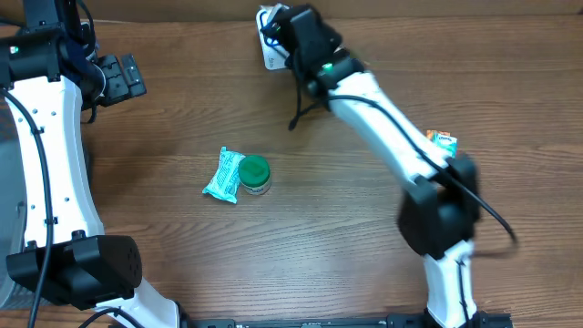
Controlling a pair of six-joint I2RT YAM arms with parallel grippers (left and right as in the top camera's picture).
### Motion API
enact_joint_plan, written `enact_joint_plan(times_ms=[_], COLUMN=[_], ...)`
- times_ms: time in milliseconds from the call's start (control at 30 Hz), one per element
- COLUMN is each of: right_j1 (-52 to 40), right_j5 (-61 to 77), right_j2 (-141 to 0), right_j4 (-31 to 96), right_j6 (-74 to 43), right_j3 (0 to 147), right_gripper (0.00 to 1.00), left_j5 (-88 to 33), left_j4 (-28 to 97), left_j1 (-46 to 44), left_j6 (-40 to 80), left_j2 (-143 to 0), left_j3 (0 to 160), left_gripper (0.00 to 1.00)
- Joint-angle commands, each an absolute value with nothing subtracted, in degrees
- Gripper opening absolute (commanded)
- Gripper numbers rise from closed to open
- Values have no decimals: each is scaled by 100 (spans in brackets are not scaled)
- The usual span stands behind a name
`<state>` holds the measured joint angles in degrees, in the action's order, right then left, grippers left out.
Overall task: Scan the item barcode
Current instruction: 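Lower the snack bag at the right beside the orange box and release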
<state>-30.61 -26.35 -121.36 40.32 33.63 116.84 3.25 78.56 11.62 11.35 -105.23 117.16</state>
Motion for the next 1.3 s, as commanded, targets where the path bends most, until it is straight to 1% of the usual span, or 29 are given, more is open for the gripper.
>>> enact_joint_plan(times_ms=[0,67,100,200,300,367,500,600,767,833,900,933,1000,1100,1167,1267], right_j1=[-2902,-2539,-2349,-1653,-722,60,1288,2128,3124,3465,3745,3879,4147,4278,4285,4224], right_j5=[-1341,-196,174,1103,1619,1933,2794,3461,3990,4084,4058,4042,3994,4051,4064,4167], right_j2=[-10809,-10055,-9859,-9445,-9321,-9369,-9491,-9625,-9907,-9994,-10044,-10055,-10082,-10073,-10073,-10073], right_j4=[4742,5771,6093,6945,7677,8049,8060,7741,7076,6882,6702,6604,6521,6573,6735,7091], right_j6=[1396,47,-224,-497,-493,-489,-336,-338,-344,-344,-342,-342,-342,-344,-340,-137], right_j3=[11773,11773,11775,11773,11773,11705,11181,10449,9247,8886,8615,8495,8368,8374,8420,8626], right_gripper=[4,4,4,4,4,4,4,4,4,9,17,18,28,29,35,36], left_j5=[357,357,357,357,357,357,357,357,357,357,357,357,357,357,357,357], left_j4=[7865,7865,7865,7865,7865,7865,7865,7865,7865,7865,7865,7865,7865,7863,7863,7865], left_j1=[1160,1160,1160,1160,1160,1160,1160,1160,1160,1160,1160,1160,1160,1160,1160,1160], left_j6=[1007,1007,1007,1007,1007,1007,1007,1007,1007,1007,1007,1007,1007,1007,1007,1007], left_j2=[-10381,-10381,-10381,-10381,-10381,-10381,-10381,-10381,-10381,-10381,-10381,-10381,-10381,-10381,-10381,-10381], left_j3=[11795,11795,11795,11795,11795,11795,11795,11795,11795,11795,11795,11795,11795,11795,11795,11795], left_gripper=[100,100,100,99,100,100,100,100,100,100,99,100,100,99,100,100])
